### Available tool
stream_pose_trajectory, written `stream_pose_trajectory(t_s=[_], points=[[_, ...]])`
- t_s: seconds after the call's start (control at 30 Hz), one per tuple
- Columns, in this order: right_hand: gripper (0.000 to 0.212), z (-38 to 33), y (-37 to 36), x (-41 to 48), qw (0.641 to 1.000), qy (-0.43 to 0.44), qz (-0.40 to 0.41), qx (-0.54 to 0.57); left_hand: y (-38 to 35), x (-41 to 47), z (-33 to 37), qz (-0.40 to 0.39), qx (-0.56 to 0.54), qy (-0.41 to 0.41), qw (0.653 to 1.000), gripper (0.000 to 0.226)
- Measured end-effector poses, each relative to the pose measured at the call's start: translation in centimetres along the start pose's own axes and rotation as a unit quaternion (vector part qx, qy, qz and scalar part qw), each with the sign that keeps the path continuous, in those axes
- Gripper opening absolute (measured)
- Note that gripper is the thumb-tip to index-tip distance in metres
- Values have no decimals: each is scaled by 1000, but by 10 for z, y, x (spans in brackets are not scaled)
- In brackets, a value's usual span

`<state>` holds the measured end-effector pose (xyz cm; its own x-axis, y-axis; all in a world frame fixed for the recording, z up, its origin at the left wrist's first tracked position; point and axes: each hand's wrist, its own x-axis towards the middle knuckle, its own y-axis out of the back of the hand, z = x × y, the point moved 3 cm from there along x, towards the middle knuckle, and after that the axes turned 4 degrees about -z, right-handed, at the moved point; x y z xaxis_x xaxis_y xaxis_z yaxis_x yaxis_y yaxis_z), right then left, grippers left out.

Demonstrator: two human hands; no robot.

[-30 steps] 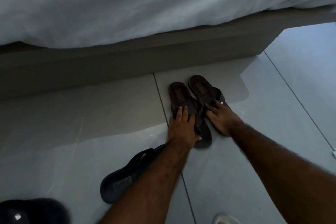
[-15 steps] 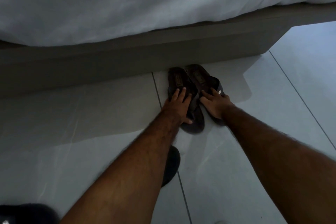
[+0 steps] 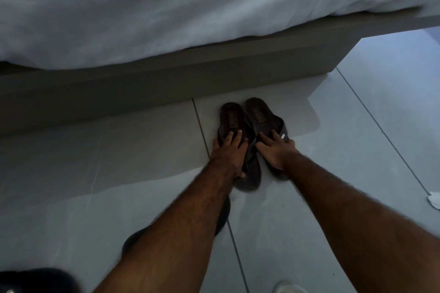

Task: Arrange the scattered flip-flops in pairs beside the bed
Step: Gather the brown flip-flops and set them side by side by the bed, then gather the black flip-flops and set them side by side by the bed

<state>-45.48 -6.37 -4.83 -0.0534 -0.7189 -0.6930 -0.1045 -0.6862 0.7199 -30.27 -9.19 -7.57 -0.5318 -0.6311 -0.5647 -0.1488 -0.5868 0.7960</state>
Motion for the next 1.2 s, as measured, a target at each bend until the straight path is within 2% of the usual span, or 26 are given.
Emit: stream_pose_trajectory(t_s=[0.27, 0.43, 0.5, 0.57, 0.63, 0.7, 0.77, 0.83, 0.87, 0.93, 1.03, 1.13, 1.2], points=[[46, 0, 3, 4, 1000, 2, -18, 22, -1, -7, 5, 3, 6, 1, 1000, 118], [66, -2, 7, 0, 987, -48, -24, 153, 1, -12, 3, -10, 28, 9, 1000, 118], [75, -1, 17, -16, 976, -85, 75, 185, 1, -24, -4, 22, -6, 14, 1000, 115], [71, -9, 34, -36, 966, -77, 227, 94, -1, -44, -14, 99, -71, 20, 992, 105], [66, -36, 44, -51, 952, 40, 304, -5, -8, -75, -31, 183, -131, 48, 973, 90], [69, -73, 36, -63, 928, 217, 296, -70, -24, -111, -57, 247, -160, 116, 949, 78], [78, -111, 5, -73, 892, 364, 213, -165, -49, -150, -87, 272, -169, 203, 925, 71], [81, -144, -32, -80, 837, 469, 121, -255, -78, -192, -116, 257, -133, 269, 919, 68], [81, -157, -47, -82, 815, 500, 94, -278, -91, -212, -131, 243, -106, 291, 919, 67], [85, -175, -61, -82, 801, 515, 64, -296, -108, -246, -160, 231, -85, 337, 909, 67], [89, -190, -69, -79, 804, 504, 47, -312, -128, -299, -200, 218, -134, 469, 845, 72], [90, -201, -72, -76, 805, 497, 35, -323, -158, -343, -215, 221, -233, 585, 745, 79], [90, -207, -72, -73, 808, 492, 31, -324, -178, -362, -216, 217, -311, 634, 673, 81]])
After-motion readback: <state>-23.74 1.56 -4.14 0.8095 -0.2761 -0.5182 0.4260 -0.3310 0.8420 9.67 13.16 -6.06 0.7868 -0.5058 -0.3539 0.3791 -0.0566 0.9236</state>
